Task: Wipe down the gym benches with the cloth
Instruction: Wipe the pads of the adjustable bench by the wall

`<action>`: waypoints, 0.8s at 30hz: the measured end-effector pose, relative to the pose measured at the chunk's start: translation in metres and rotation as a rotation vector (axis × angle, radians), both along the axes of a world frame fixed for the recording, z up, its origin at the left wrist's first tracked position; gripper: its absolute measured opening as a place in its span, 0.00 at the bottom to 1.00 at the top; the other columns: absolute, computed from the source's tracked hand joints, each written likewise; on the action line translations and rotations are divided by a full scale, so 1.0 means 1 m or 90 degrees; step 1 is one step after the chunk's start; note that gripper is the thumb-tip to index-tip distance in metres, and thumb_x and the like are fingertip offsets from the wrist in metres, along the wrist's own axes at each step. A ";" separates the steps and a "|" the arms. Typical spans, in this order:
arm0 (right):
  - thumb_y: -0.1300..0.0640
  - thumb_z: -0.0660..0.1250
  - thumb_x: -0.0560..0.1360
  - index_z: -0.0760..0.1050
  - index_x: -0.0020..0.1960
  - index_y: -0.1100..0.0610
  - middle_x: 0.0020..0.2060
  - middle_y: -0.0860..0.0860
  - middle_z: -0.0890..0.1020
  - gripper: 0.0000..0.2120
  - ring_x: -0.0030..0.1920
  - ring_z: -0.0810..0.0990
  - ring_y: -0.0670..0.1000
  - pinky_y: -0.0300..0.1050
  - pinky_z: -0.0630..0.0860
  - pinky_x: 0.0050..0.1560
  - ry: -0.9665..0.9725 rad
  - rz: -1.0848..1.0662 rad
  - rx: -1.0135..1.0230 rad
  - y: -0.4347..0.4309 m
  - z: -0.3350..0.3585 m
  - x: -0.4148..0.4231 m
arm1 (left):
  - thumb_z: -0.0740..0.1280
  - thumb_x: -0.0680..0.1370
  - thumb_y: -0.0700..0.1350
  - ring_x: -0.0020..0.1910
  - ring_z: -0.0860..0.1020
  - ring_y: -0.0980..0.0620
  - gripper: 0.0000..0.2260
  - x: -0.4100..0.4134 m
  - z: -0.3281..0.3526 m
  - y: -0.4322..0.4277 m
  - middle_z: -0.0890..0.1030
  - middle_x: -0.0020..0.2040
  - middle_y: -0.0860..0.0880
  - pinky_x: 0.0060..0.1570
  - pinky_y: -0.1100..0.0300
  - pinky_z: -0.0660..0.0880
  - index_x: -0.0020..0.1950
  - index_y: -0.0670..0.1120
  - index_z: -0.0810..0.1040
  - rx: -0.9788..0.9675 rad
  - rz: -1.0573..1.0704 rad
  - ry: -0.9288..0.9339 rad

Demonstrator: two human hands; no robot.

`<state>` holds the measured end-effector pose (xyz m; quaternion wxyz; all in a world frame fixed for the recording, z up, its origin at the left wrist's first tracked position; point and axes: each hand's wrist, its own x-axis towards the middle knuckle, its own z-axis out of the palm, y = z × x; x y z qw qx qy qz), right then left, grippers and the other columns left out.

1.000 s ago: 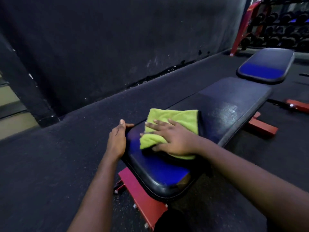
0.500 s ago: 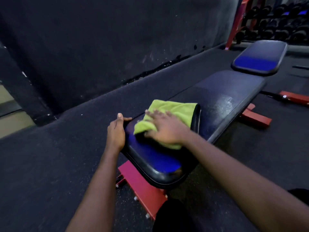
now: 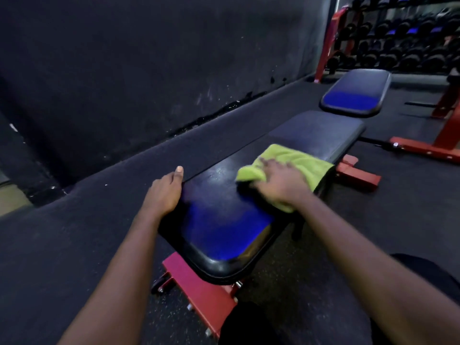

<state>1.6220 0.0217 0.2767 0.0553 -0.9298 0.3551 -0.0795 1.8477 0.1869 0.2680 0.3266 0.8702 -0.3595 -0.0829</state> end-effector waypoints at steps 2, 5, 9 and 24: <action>0.31 0.47 0.69 0.63 0.76 0.43 0.79 0.43 0.58 0.38 0.78 0.55 0.46 0.53 0.46 0.78 -0.063 0.110 -0.013 0.035 -0.014 -0.022 | 0.46 0.83 0.61 0.68 0.70 0.38 0.28 -0.003 0.009 -0.024 0.75 0.67 0.38 0.69 0.46 0.65 0.68 0.45 0.75 0.022 -0.020 -0.009; 0.29 0.46 0.64 0.63 0.75 0.39 0.78 0.38 0.55 0.41 0.79 0.51 0.42 0.48 0.39 0.76 -0.117 0.126 0.062 0.007 -0.024 -0.059 | 0.46 0.82 0.63 0.68 0.70 0.38 0.30 -0.011 0.015 -0.057 0.73 0.68 0.37 0.69 0.46 0.65 0.70 0.46 0.74 0.068 -0.026 -0.013; 0.34 0.54 0.74 0.56 0.79 0.48 0.80 0.46 0.55 0.37 0.79 0.51 0.46 0.53 0.41 0.77 -0.079 -0.051 0.077 -0.084 -0.012 -0.058 | 0.44 0.83 0.61 0.70 0.68 0.37 0.29 -0.030 0.015 -0.082 0.70 0.71 0.37 0.68 0.48 0.64 0.72 0.45 0.71 0.150 -0.001 -0.059; 0.30 0.54 0.77 0.57 0.78 0.40 0.81 0.52 0.51 0.33 0.80 0.50 0.51 0.58 0.44 0.77 0.021 0.285 -0.021 -0.128 -0.009 -0.022 | 0.44 0.82 0.63 0.73 0.66 0.40 0.29 -0.047 0.015 -0.108 0.68 0.74 0.40 0.70 0.49 0.62 0.75 0.49 0.68 0.211 0.147 -0.011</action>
